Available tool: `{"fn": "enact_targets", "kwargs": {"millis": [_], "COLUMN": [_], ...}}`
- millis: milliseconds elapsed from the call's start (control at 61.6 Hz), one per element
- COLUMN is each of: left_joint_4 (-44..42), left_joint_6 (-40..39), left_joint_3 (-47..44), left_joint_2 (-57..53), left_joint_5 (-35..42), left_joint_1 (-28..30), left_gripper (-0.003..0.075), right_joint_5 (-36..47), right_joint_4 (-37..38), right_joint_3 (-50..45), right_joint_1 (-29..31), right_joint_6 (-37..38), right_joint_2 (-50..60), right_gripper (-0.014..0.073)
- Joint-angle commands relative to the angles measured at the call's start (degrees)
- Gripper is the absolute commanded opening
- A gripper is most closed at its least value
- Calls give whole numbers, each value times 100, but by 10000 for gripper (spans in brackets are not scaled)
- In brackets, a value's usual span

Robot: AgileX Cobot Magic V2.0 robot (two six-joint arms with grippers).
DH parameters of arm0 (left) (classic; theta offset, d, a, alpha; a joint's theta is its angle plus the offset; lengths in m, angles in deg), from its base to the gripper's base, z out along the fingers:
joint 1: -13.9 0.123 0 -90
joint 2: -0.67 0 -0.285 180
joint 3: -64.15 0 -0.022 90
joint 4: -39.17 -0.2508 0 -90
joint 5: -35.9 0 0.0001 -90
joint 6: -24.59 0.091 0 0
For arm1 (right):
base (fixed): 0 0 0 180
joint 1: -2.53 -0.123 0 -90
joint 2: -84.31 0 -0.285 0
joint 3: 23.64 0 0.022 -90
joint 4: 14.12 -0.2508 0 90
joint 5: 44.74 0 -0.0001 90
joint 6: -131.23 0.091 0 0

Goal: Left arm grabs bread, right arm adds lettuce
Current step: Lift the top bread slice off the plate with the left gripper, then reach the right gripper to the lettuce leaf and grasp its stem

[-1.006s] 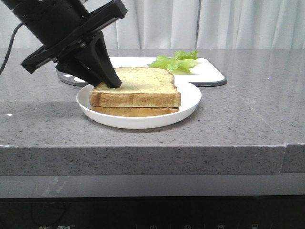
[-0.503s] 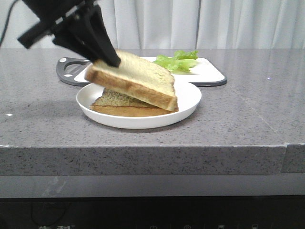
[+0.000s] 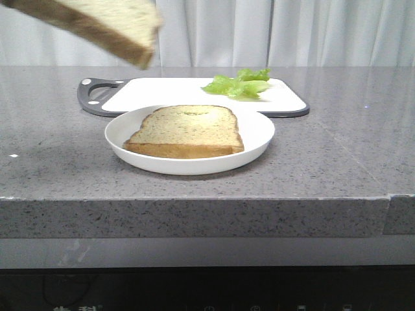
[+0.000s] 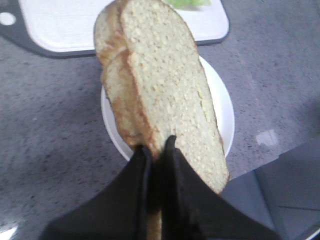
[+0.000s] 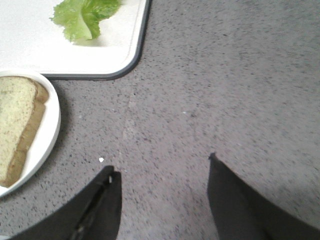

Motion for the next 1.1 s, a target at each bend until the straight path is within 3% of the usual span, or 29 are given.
{"fn": "enact_targets", "kwargs": {"millis": [0,308,568,1087], "left_joint_4": [150,-87,-87,-80], "left_joint_6": [-6,-6,-6,-6], "left_joint_3": [-157,-1071,-1157,-1157], "left_joint_2": [-499,-1615,-2012,-2025], "left_joint_5": [158,241,250,250], "left_joint_1": [318,459,459,459], "left_gripper": [-20,-20,-20,-20], "right_joint_5": [342,342,136,128], "right_joint_4": [-384,-1932,-3115,-3675], "right_joint_3": [466,1769,3161,5796], "right_joint_1": [4,10,10,10], "right_joint_6": [-327,-1122,-1852,-1969], "right_joint_2": [-476,-2358,-3895,-6498], "right_gripper": [416,416,416,416]}}
